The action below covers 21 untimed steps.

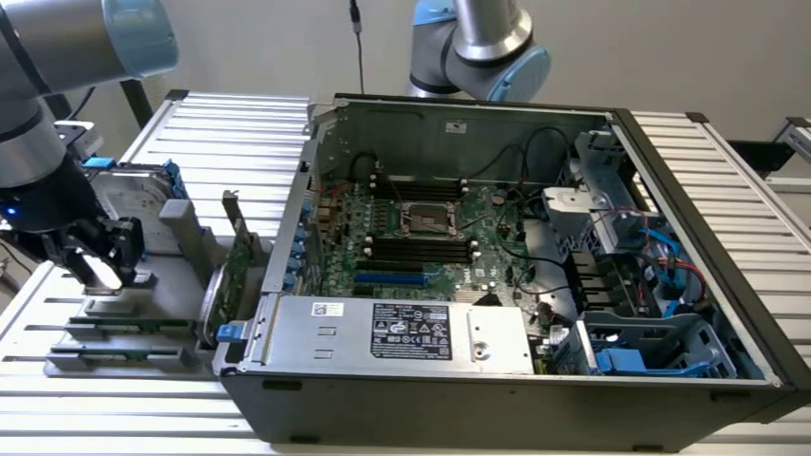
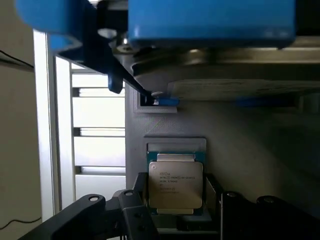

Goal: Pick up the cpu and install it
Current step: 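Pick up the cpu and move it towards the insertion slot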

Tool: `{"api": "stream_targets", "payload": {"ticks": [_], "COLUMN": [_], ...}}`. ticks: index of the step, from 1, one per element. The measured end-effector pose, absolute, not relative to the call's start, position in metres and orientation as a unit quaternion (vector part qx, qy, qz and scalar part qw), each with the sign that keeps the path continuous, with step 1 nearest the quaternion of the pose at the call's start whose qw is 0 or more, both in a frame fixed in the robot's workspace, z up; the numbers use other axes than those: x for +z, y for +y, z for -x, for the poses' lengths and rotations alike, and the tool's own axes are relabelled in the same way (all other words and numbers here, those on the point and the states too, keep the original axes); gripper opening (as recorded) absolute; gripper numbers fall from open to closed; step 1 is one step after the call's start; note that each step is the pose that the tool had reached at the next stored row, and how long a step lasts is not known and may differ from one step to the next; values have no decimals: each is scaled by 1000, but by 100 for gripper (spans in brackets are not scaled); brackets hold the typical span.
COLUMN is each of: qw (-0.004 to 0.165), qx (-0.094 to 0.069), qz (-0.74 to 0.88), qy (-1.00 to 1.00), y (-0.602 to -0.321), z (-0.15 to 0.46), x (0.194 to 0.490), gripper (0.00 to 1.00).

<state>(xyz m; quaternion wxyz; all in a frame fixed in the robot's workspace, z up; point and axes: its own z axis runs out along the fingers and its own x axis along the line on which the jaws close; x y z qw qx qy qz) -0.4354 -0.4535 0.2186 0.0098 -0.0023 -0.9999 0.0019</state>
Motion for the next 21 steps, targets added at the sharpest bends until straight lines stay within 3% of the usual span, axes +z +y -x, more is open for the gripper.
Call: {"api": "stream_targets", "payload": {"ticks": [21], "qw": [10], "qx": [1], "qz": [-19], "qy": [-1000], "y": [-453], "z": [426], "x": [314], "gripper": [55]}}
